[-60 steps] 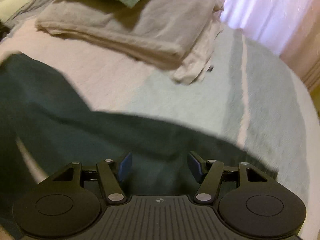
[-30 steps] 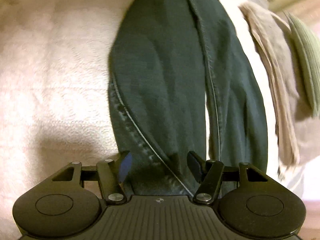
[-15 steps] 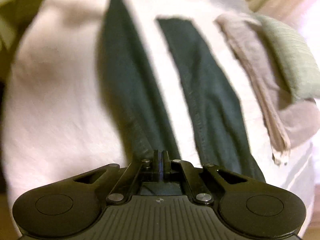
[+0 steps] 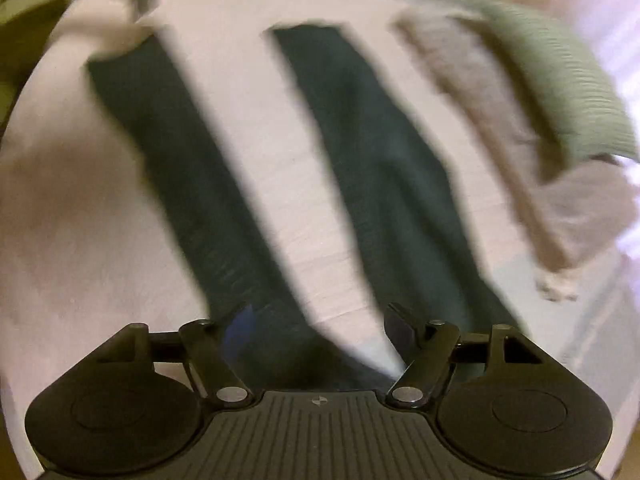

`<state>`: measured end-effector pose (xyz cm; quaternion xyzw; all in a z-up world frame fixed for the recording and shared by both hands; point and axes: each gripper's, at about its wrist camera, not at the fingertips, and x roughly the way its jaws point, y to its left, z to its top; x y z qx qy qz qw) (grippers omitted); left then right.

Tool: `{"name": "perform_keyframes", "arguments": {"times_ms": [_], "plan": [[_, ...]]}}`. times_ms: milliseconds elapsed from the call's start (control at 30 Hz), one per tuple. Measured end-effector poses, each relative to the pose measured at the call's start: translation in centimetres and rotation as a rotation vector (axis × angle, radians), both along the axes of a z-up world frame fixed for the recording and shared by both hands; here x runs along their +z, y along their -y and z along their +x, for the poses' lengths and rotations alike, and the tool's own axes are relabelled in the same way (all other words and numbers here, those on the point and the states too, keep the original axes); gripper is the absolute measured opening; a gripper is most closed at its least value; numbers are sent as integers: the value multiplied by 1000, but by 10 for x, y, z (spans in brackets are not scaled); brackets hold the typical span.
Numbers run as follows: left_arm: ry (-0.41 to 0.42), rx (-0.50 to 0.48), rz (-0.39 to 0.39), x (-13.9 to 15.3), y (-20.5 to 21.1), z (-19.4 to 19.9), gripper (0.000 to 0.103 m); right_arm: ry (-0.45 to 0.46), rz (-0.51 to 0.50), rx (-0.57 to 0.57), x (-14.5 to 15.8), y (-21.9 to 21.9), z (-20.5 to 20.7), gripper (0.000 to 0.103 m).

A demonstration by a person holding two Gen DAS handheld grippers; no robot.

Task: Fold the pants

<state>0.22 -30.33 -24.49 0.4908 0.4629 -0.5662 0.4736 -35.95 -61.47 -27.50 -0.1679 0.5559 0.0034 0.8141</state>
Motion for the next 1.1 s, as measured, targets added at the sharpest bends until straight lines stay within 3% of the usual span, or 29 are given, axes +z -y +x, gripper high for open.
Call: {"name": "perform_keyframes", "arguments": {"times_ms": [100, 167, 233, 300, 333, 367, 400, 467, 600, 733, 800, 833, 867, 967, 1100], "plan": [[126, -69, 6, -27, -10, -2, 17, -56, -39, 144, -32, -28, -1, 69], [188, -103, -35, -32, -20, -7, 18, -65, -56, 234, -46, -46, 4, 69], [213, -136, -103, -29, -31, -20, 29, -62, -65, 310, -56, -57, 12, 69], [180, -164, -156, -23, -35, -30, 33, -55, -81, 351, -65, -61, 19, 65], [180, -188, -186, -21, -34, -37, 40, -65, -68, 350, -66, -60, 26, 46], [180, -214, -213, -19, -37, -45, 44, -91, -40, 333, -67, -57, 32, 12], [170, -237, -233, -18, -37, -50, 48, -132, 0, 304, -67, -53, 40, 3], [160, -261, -255, -21, -34, -57, 55, -165, 54, 265, -58, -43, 51, 2], [137, -248, -275, -21, -23, -58, 55, -120, 105, 136, -13, -6, 81, 1], [119, -179, -312, -10, -13, -50, 56, -44, -1, 14, -4, 48, 123, 2], [120, -158, -321, -7, -11, -50, 56, -5, -29, -120, -15, 80, 142, 20], [124, -156, -326, -6, -12, -53, 57, 12, -58, -193, -22, 90, 146, 44], [123, -159, -324, -7, -9, -55, 57, 36, -70, -247, -23, 97, 145, 47], [133, -196, -326, -10, -3, -72, 57, 148, 2, -416, -7, 102, 111, 50], [110, -240, -359, -16, 20, -99, 57, 221, 81, -725, 11, 91, 15, 50]]}}
